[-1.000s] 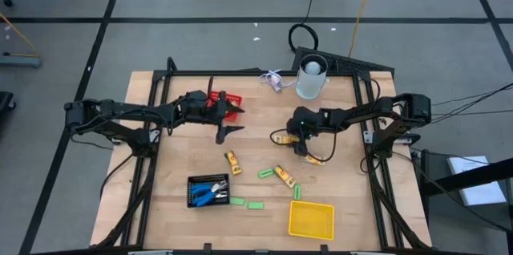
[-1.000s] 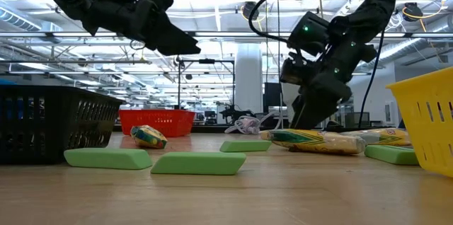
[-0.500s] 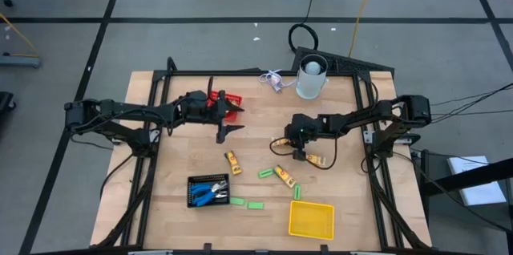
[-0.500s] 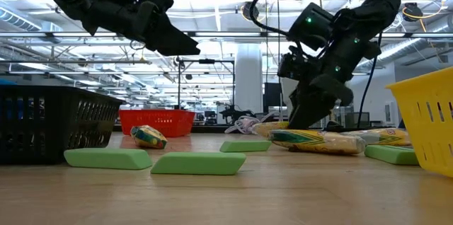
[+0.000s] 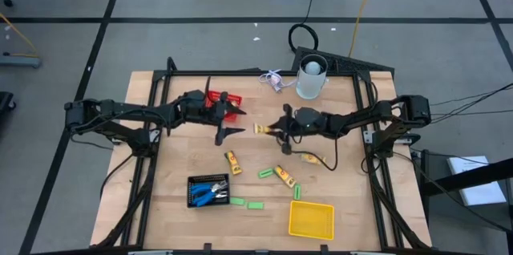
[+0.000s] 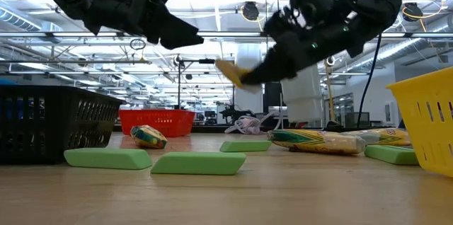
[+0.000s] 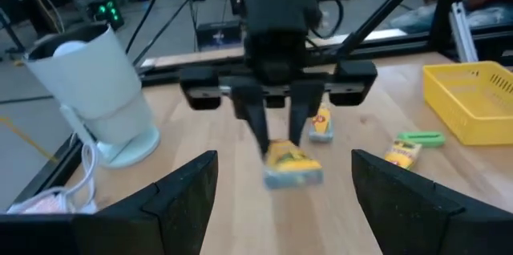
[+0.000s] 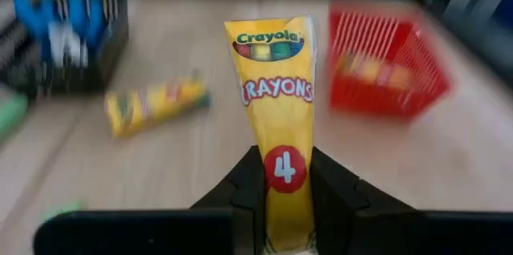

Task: Pick & Place School Supplies
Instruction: Put the crayon box into the red bin

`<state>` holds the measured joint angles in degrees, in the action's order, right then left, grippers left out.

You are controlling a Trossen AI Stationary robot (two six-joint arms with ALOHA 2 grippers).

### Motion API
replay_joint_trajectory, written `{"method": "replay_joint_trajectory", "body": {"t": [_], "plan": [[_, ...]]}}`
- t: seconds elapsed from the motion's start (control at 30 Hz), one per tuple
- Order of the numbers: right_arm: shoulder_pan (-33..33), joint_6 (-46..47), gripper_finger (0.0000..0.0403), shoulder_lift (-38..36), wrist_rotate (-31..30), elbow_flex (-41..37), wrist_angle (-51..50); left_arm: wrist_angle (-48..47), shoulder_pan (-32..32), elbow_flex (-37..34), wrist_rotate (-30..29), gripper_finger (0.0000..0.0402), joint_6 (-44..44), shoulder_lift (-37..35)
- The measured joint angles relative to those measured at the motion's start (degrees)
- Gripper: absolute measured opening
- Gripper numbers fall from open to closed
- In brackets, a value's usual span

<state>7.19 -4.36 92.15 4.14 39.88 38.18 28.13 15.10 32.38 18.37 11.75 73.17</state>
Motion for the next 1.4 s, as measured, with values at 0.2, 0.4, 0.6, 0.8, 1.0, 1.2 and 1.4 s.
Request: {"method": "replay_joint_trajectory", "body": {"t": [0.2,0.4,0.6,0.8,1.0,1.2,1.4], "plan": [[0.0,-2.0,0.0050,-0.1,-0.1,0.0,11.9,5.3,-1.4,0.0,-0.2,0.0289,-0.1,1.5],[0.0,-2.3,0.0050,-0.1,0.1,0.0,15.0,17.2,-2.5,0.0,-0.6,0.0289,-1.6,8.4],[0.0,-2.2,0.0050,-0.1,0.1,0.0,15.1,27.9,-1.6,0.0,-2.6,0.0289,-3.8,14.7],[0.0,-1.9,0.0050,-0.2,0.0,0.0,15.5,31.0,-1.2,0.0,-2.3,0.0248,-4.9,15.5],[0.0,-1.3,0.0050,-0.2,0.2,0.0,15.6,32.9,-2.6,0.0,-2.2,0.0141,-2.6,15.6],[-0.1,-1.3,0.0050,-0.3,0.5,0.0,16.2,35.5,-4.0,-0.2,-2.6,0.0072,-1.5,15.6],[-0.1,-1.4,0.0050,-0.3,0.5,0.0,16.7,35.5,-4.0,-0.2,-2.6,0.0072,-0.8,15.6]]}}
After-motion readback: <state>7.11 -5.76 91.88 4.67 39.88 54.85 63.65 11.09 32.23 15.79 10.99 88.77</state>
